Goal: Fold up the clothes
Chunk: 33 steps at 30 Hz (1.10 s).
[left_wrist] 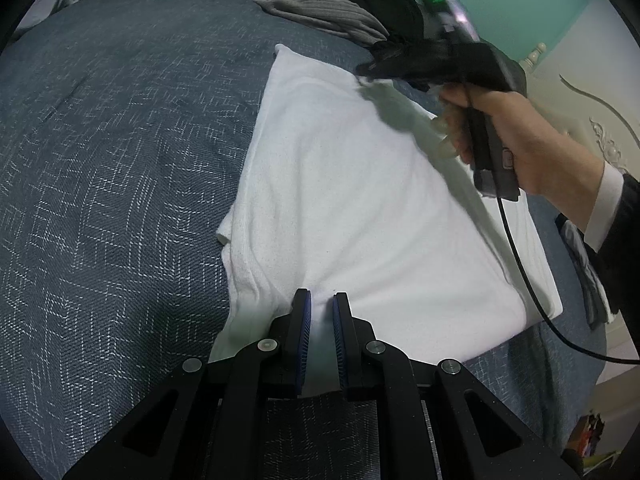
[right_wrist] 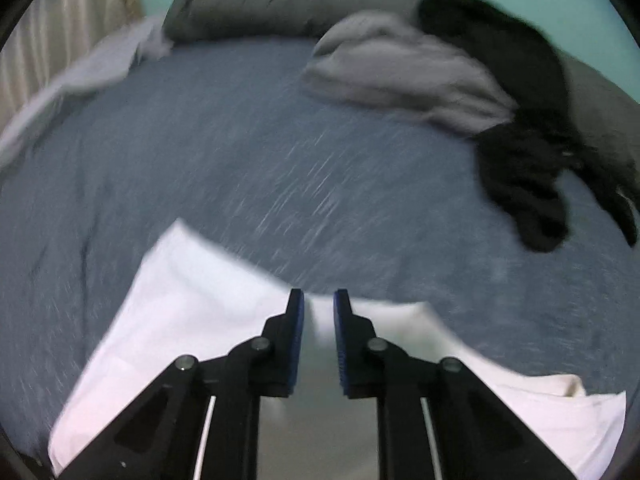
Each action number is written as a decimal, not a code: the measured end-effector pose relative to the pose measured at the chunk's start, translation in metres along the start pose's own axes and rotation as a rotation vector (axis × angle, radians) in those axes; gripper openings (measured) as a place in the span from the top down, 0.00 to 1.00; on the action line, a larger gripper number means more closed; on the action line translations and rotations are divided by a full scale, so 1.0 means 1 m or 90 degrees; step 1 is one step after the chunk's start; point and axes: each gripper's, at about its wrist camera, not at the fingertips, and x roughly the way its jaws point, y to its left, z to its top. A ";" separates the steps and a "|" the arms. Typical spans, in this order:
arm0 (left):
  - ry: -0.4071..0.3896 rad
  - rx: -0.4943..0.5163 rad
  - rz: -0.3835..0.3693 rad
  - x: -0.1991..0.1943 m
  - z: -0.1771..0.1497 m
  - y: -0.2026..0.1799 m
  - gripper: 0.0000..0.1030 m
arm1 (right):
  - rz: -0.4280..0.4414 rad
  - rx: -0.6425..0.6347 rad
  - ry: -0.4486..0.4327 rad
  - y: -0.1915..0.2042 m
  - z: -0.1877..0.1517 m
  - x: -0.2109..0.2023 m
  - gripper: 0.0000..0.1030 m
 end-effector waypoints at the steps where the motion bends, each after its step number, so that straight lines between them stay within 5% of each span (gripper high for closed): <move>1: 0.000 -0.001 -0.002 0.000 0.000 0.001 0.89 | 0.004 0.018 -0.013 -0.012 0.000 -0.009 0.88; 7: 0.001 -0.003 -0.003 -0.002 0.001 0.001 0.89 | -0.026 0.104 0.016 -0.099 -0.029 -0.054 0.87; 13: 0.001 -0.004 0.001 -0.002 0.001 0.002 0.89 | -0.097 0.143 0.101 -0.168 -0.081 -0.060 0.87; 17: 0.002 -0.001 0.003 0.002 0.003 0.003 0.89 | -0.142 0.219 0.083 -0.207 -0.106 -0.085 0.87; 21: 0.002 0.001 0.007 0.002 0.002 0.002 0.89 | -0.065 0.225 0.041 -0.203 -0.123 -0.114 0.87; 27: 0.003 0.001 0.010 0.002 0.003 0.001 0.89 | 0.050 0.125 0.075 -0.128 -0.119 -0.100 0.87; 29: 0.003 0.003 0.012 0.002 0.003 0.001 0.89 | 0.036 0.111 0.115 -0.119 -0.119 -0.082 0.87; 33: 0.004 0.003 0.007 0.003 0.004 0.002 0.89 | -0.017 0.152 0.107 -0.147 -0.123 -0.084 0.88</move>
